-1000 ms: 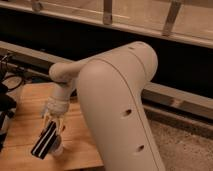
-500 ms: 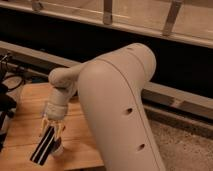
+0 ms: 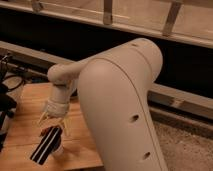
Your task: Place the eraser in the ceramic cup
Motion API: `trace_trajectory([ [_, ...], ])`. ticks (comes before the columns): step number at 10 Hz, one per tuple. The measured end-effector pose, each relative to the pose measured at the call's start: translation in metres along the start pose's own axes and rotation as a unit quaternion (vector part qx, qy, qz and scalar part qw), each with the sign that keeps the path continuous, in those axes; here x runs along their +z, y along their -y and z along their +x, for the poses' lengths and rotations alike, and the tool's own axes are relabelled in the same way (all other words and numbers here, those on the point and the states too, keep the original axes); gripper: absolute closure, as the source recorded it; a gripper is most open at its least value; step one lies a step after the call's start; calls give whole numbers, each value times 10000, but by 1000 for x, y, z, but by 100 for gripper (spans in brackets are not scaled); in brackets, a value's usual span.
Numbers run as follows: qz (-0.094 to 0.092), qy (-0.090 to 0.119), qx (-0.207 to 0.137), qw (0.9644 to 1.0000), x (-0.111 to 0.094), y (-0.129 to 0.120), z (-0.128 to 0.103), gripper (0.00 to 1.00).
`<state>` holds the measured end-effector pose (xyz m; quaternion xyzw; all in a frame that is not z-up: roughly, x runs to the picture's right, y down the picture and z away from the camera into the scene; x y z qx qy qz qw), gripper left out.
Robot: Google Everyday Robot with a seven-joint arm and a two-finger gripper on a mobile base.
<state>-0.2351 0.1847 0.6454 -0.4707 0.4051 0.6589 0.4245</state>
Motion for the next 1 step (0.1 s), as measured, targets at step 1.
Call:
trace_trajectory([
  [1,26,-81,-42,10000,2,-3,0,37],
])
